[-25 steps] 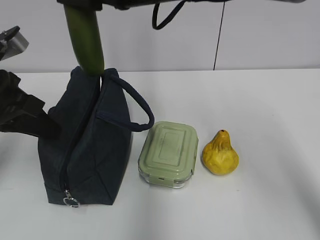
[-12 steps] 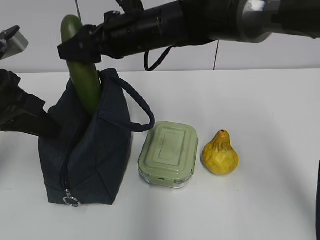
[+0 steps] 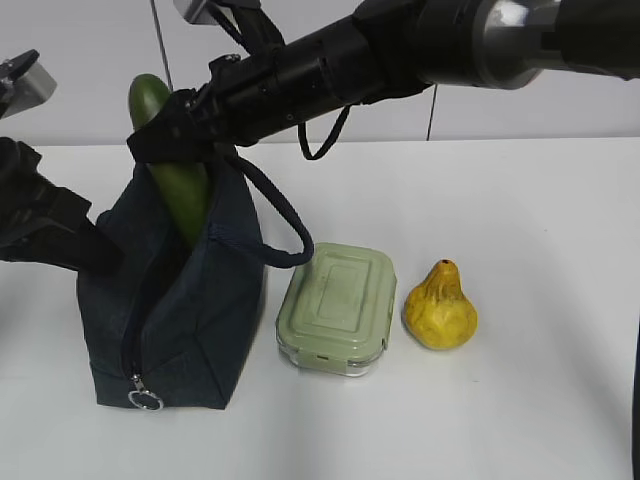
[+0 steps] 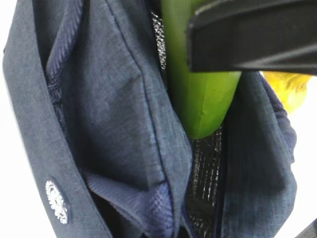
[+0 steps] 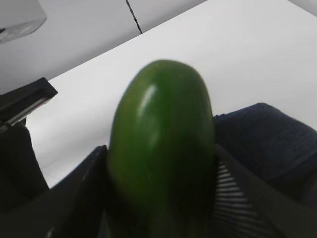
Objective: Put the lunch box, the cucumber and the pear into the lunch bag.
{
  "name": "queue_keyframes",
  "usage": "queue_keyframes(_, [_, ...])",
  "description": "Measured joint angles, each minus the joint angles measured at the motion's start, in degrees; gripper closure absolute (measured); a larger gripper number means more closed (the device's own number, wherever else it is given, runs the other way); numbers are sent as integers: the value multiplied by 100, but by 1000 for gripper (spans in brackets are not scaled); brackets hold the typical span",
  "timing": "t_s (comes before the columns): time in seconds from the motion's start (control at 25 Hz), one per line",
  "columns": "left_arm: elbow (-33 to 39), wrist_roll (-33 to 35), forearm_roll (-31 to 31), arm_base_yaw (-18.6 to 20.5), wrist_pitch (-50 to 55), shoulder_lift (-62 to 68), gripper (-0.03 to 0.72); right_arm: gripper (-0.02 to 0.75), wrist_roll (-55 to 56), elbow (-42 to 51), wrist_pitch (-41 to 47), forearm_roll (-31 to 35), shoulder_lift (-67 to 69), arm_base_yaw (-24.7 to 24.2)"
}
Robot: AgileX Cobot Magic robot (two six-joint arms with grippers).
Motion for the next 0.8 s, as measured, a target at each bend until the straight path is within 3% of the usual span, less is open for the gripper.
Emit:
queue_keyframes(0.44, [0,0,0,0,-7,0,687,270,0,0,5,-59,0,0])
queue_keyframes(0.8, [0,0,0,0,-7,0,687,163,94,-119,39,-146,-110,-120])
